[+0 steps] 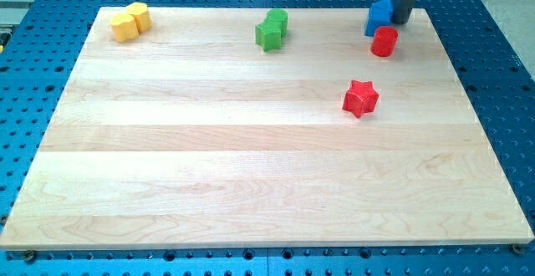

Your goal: Move red circle below cube

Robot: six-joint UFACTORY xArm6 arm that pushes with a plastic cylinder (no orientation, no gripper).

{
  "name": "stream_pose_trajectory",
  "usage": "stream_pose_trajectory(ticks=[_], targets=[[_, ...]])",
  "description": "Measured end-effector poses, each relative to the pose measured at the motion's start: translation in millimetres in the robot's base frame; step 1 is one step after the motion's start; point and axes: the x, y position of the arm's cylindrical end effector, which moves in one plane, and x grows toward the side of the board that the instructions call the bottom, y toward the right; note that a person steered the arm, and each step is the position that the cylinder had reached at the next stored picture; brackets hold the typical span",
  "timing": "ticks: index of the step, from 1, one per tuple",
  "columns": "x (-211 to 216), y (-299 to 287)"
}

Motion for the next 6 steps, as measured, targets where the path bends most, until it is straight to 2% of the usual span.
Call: stream_pose_trajectory(ticks=[2,3,5,6], targets=[[0.0,-15.2],[14.8,-14.0],[70.3,23.1],[84.6,8.6]])
